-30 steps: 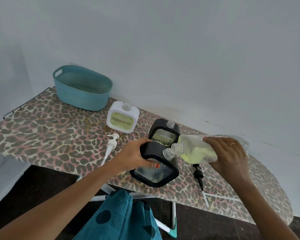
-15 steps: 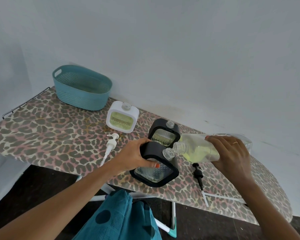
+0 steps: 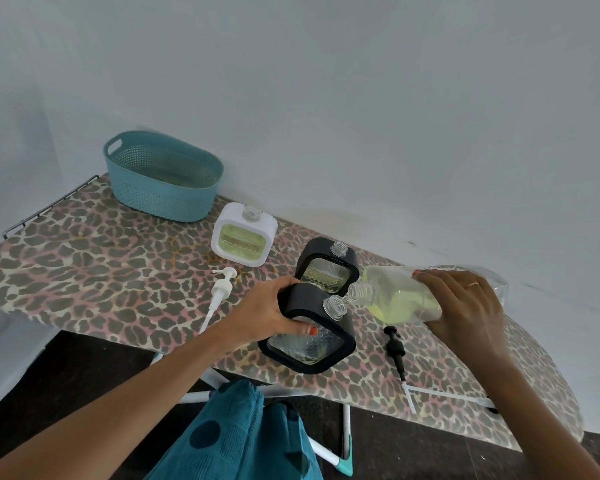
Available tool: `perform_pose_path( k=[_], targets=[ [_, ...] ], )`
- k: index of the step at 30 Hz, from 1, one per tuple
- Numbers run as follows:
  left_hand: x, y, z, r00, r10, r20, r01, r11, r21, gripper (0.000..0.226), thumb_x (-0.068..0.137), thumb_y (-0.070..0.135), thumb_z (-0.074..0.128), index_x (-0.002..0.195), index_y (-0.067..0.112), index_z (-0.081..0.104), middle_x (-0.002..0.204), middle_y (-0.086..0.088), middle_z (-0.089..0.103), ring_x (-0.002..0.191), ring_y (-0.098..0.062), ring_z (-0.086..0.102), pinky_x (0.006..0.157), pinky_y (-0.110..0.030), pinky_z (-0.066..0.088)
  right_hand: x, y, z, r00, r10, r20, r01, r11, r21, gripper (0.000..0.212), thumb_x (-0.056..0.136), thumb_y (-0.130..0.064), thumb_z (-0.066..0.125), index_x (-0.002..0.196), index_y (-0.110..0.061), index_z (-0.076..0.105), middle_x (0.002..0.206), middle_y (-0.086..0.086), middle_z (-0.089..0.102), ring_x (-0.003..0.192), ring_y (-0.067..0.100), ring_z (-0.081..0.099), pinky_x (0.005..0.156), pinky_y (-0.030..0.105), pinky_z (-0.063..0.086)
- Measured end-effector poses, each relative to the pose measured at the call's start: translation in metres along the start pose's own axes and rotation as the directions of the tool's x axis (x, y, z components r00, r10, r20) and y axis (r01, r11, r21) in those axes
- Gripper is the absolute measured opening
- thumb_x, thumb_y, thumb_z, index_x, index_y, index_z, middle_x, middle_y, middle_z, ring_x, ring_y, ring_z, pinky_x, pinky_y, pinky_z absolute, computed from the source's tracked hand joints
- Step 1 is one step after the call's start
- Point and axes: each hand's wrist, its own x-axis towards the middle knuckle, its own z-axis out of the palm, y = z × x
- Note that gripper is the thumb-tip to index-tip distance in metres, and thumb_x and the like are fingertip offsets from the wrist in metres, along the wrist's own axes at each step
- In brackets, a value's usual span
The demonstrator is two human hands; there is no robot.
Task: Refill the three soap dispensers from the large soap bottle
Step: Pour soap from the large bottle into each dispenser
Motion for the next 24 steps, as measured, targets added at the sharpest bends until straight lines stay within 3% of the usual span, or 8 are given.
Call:
perform_pose_path(
  k=[7, 13, 18, 22, 24],
  targets=[
    [-0.0003, -0.0014, 0.0002, 1.0, 0.001, -0.003, -0.001, 1.0, -0.014, 0.046, 0.055, 0.017, 0.086, 0.087, 0.034, 0.056, 0.08, 0.015, 0.066, 0.075, 0.007, 0.062, 0.064, -0.006, 0.045, 0.0, 0.0015, -0.0011, 1.0, -0.002, 0.009, 0.002, 1.0, 0.016, 0.045, 0.049, -0.003, 0.088, 0.09, -0.002, 0.07, 0.089, 0.009, 0.072, 0.074, 0.032, 0.067, 0.069, 0.042, 0.051],
    [0.0005, -0.0045, 0.0001, 1.0, 0.007, -0.002, -0.007, 1.0, 0.0, 0.049, 0.055, 0.019, 0.087, 0.091, 0.033, 0.057, 0.085, 0.012, 0.066, 0.078, 0.004, 0.063, 0.067, -0.01, 0.049, 0.0022, 0.0025, -0.0027, 0.999, -0.021, -0.036, 0.021, 1.0, 0.005, 0.03, 0.062, -0.015, 0.07, 0.089, -0.002, 0.07, 0.088, 0.008, 0.072, 0.072, 0.031, 0.067, 0.067, 0.041, 0.051],
    [0.0009, -0.0066, 0.0005, 1.0, 0.009, -0.009, -0.009, 1.0, 0.013, 0.052, 0.054, 0.019, 0.087, 0.096, 0.028, 0.057, 0.087, 0.011, 0.066, 0.078, 0.004, 0.062, 0.07, -0.009, 0.048, 0.0025, 0.0022, -0.0041, 0.999, -0.027, -0.047, 0.027, 1.0, -0.004, 0.031, 0.061, -0.015, 0.072, 0.088, -0.002, 0.07, 0.087, 0.008, 0.072, 0.072, 0.031, 0.067, 0.067, 0.041, 0.051],
    [0.0008, -0.0061, 0.0006, 1.0, 0.01, -0.011, -0.01, 1.0, 0.012, 0.051, 0.055, 0.019, 0.087, 0.095, 0.028, 0.057, 0.085, 0.013, 0.066, 0.077, 0.005, 0.062, 0.069, -0.007, 0.046, 0.001, 0.0045, -0.0016, 0.999, -0.018, -0.038, 0.018, 1.0, -0.001, 0.038, 0.056, -0.01, 0.085, 0.09, -0.002, 0.07, 0.088, 0.009, 0.072, 0.073, 0.031, 0.067, 0.068, 0.041, 0.051],
    [0.0003, -0.0065, 0.0005, 1.0, 0.006, -0.008, -0.006, 1.0, 0.007, 0.051, 0.055, 0.018, 0.087, 0.096, 0.026, 0.057, 0.085, 0.013, 0.066, 0.077, 0.005, 0.062, 0.07, -0.009, 0.047, 0.0, 0.006, -0.0009, 0.998, -0.026, -0.05, 0.026, 1.0, 0.0, 0.036, 0.06, -0.013, 0.081, 0.092, -0.004, 0.068, 0.09, 0.008, 0.072, 0.073, 0.031, 0.067, 0.069, 0.041, 0.05]
  ],
)
